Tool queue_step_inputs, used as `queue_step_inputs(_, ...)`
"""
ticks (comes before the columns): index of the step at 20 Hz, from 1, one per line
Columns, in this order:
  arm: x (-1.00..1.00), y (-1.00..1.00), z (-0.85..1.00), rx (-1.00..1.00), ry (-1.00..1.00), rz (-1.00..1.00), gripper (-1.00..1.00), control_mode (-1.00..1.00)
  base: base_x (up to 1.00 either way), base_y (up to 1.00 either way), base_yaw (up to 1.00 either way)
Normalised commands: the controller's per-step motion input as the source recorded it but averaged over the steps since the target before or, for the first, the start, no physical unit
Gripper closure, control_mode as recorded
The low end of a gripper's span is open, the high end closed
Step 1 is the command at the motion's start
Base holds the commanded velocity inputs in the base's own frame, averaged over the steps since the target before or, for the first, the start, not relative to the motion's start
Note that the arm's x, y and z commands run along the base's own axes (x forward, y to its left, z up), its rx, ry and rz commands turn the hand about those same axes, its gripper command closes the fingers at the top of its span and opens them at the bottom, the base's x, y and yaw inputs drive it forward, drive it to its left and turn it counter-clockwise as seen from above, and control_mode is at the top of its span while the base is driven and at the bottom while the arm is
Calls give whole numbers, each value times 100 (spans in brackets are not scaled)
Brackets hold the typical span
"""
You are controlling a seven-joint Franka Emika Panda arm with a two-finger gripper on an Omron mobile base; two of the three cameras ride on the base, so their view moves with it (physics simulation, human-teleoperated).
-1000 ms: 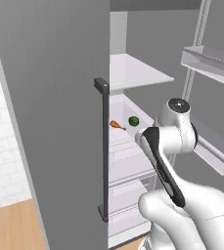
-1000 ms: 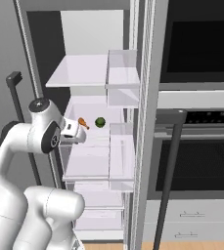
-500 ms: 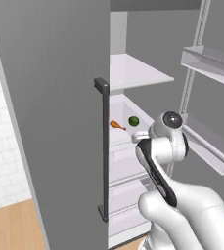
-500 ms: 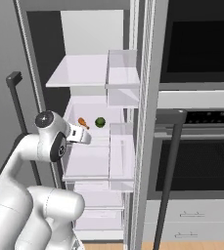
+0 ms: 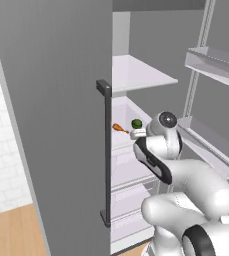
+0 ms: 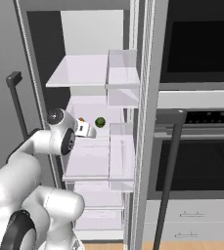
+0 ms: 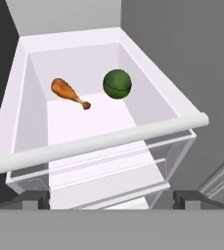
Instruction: Place one avocado and one chicken drumstick in each tupperware on the nearby counter, to pack two identical lunches.
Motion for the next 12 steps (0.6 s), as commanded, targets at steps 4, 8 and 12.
queue_step_inputs(4, 61, -2, -3, 4, 0, 0, -100, -100, 0, 0, 0)
queue_step_inputs(8, 55, 0, 0, 3, 0, 0, -100, -100, 0, 0, 0)
queue_step_inputs(12, 43, -3, 0, 0, 0, 0, -100, -100, 0, 0, 0)
